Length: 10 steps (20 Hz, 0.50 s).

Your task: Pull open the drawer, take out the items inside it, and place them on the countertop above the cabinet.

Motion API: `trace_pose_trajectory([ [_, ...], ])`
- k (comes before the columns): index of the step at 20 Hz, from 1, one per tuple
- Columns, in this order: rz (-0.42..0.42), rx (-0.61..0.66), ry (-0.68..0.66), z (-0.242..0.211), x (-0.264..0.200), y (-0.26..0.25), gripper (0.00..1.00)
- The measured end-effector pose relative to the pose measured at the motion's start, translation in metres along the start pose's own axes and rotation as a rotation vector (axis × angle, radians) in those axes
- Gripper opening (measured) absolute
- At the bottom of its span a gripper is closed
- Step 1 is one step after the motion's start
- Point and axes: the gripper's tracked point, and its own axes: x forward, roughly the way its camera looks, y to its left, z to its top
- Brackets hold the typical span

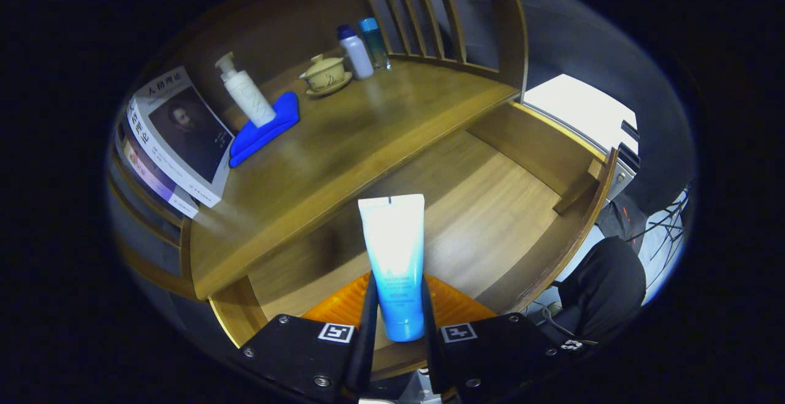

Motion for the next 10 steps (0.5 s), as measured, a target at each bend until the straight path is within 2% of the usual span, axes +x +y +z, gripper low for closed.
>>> trace_pose_trajectory([
  [4,0.012,-0.015,-0.058,0.023,-0.012,0.005,0.37],
  [10,0.067,-0.147,-0.142,0.054,-0.012,0.044,0.37],
])
